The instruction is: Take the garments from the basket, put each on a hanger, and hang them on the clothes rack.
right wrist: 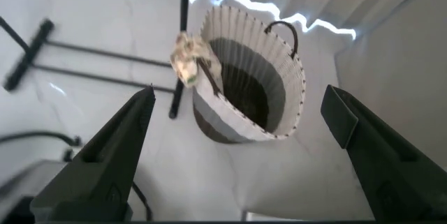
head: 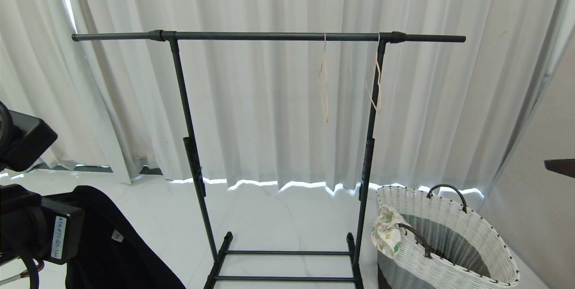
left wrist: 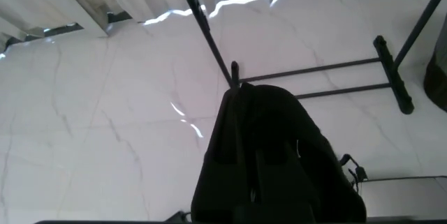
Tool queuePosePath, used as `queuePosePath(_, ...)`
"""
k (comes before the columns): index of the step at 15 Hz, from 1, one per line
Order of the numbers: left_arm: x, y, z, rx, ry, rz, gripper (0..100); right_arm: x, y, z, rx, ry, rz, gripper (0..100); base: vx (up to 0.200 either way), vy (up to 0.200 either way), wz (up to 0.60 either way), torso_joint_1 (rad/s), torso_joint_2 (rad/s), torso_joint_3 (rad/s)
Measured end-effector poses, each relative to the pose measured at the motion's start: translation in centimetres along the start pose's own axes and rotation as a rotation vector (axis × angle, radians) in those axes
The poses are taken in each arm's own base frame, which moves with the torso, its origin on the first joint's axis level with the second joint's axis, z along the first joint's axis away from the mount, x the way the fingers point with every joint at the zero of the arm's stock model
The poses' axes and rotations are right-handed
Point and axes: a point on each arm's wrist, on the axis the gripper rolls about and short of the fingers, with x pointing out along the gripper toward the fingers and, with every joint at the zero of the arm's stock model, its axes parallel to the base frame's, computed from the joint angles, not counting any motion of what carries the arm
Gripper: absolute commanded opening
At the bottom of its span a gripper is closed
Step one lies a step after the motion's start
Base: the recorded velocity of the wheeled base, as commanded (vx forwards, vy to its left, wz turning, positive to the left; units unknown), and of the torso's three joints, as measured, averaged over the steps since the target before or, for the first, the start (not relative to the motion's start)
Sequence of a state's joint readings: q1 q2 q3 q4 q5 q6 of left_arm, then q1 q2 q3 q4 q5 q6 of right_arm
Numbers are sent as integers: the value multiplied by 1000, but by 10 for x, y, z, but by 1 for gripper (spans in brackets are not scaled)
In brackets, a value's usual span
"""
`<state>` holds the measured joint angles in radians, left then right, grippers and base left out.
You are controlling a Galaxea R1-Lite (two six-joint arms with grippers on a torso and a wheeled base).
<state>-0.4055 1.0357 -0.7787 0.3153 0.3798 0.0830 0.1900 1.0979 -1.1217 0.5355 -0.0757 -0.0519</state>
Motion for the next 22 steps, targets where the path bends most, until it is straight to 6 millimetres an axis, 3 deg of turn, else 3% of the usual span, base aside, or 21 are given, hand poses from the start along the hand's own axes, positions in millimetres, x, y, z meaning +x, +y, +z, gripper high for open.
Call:
queuePosePath(8,1,0,0,10,4,1,0,21,-1,12,25,-31,-10,100,0,0,0,206,-487,-280)
queuePosePath(16,2,-1,-4,58,15,0,0,30,0,17,29,-86,-15,100,0,0,0,180,-400,-214)
queuePosePath(22,1,0,-4,53,13,0,0,35,1,8,20,-56,-13,100,0,200,0,11,-19,-6)
